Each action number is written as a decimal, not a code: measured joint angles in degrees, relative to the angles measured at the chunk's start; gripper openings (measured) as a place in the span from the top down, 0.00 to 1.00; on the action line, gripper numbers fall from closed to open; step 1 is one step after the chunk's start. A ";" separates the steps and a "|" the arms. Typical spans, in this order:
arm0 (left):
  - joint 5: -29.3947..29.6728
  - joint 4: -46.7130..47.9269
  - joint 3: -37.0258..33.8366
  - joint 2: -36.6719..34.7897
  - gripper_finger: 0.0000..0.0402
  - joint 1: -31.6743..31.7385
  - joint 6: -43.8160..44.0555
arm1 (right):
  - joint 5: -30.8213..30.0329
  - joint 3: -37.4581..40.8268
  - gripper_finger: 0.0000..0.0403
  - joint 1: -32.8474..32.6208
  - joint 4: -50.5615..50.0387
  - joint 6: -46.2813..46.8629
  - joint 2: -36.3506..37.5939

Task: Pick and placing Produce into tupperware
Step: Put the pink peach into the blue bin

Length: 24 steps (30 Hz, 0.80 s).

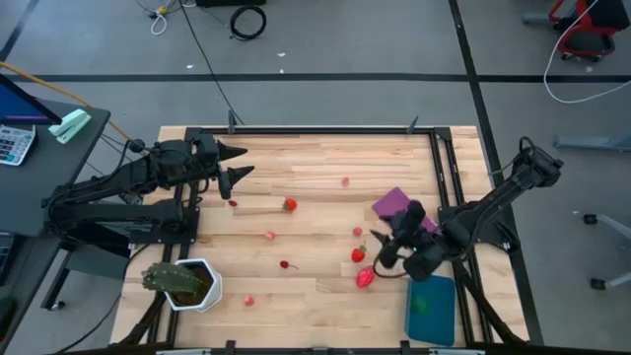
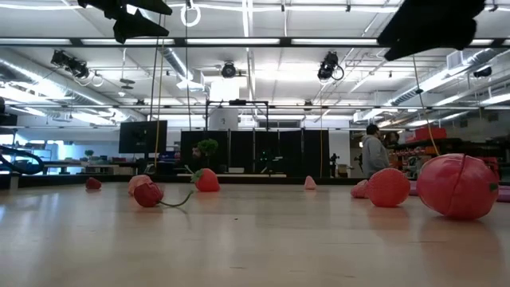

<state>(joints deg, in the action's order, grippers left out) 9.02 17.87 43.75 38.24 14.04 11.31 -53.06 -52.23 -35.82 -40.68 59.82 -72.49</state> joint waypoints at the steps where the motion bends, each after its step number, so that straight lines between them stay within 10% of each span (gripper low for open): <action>1: 0.00 0.00 0.00 0.00 0.28 0.00 -0.03 | -0.61 0.00 0.42 0.94 -0.01 -0.36 0.00; 24: 0.00 0.00 0.00 0.00 0.28 0.00 0.00 | 1.27 0.00 0.42 8.91 -0.01 -4.46 -0.04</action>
<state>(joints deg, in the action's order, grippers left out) 9.02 17.87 43.75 38.24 14.04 11.31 -51.79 -52.23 -26.91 -40.69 55.36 -72.53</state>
